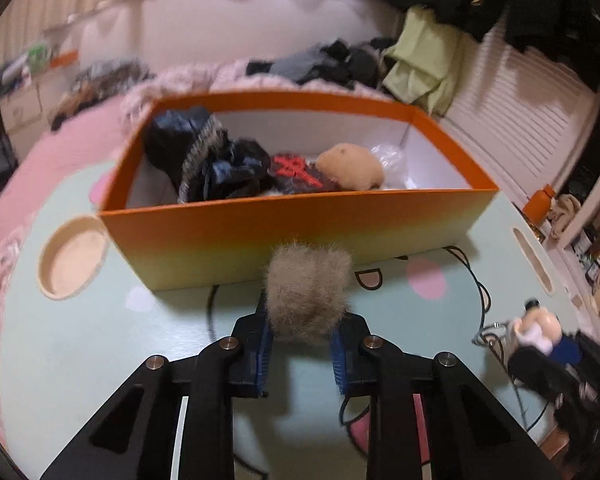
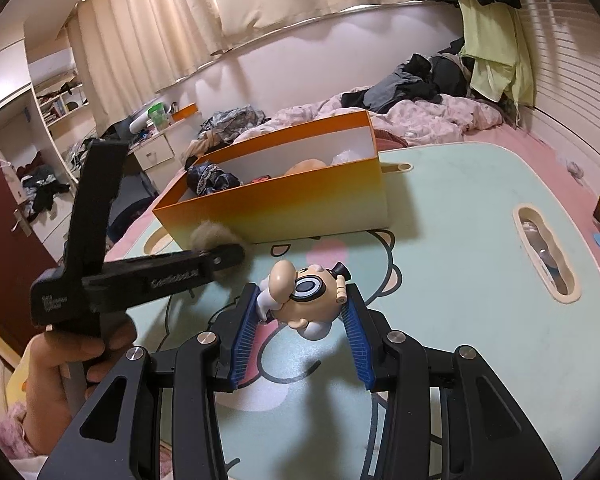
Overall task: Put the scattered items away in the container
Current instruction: 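Grasp the brown fur ball with the left gripper while the right gripper grasps the white figure keychain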
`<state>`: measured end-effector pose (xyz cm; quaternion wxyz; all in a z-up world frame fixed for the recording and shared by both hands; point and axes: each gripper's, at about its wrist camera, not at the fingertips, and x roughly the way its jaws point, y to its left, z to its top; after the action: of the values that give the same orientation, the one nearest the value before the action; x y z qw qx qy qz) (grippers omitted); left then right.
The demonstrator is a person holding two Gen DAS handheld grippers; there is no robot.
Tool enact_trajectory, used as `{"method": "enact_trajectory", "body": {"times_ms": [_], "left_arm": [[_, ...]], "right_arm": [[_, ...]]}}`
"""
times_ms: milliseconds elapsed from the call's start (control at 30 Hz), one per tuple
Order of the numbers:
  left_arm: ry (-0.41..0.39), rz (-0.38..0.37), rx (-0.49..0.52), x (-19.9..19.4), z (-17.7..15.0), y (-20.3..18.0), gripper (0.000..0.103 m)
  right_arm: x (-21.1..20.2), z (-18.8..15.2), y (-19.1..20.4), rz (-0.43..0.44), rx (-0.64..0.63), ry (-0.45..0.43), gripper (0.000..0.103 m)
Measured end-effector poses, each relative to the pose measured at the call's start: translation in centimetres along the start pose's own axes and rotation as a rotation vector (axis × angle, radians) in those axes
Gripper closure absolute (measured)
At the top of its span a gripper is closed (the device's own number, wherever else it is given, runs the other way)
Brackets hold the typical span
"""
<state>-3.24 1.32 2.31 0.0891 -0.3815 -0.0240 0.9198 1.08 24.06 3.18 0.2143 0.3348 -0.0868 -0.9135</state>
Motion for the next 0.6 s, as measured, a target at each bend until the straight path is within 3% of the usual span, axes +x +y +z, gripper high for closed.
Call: {"method": "enact_trajectory", "body": {"times_ms": [367,600], "left_arm": [[-0.072,-0.116,0.012,-6.0,-1.3,1.7,0.080],[-0.167,-0.079,0.029,-8.3,1.3,1.6,0.080]], "right_arm": [[0.1,0.1,0.1,-0.013,-0.015,0.005,0.060],[0.3,1.4,1.4,-0.018,-0.078,0.003,0.060]]}}
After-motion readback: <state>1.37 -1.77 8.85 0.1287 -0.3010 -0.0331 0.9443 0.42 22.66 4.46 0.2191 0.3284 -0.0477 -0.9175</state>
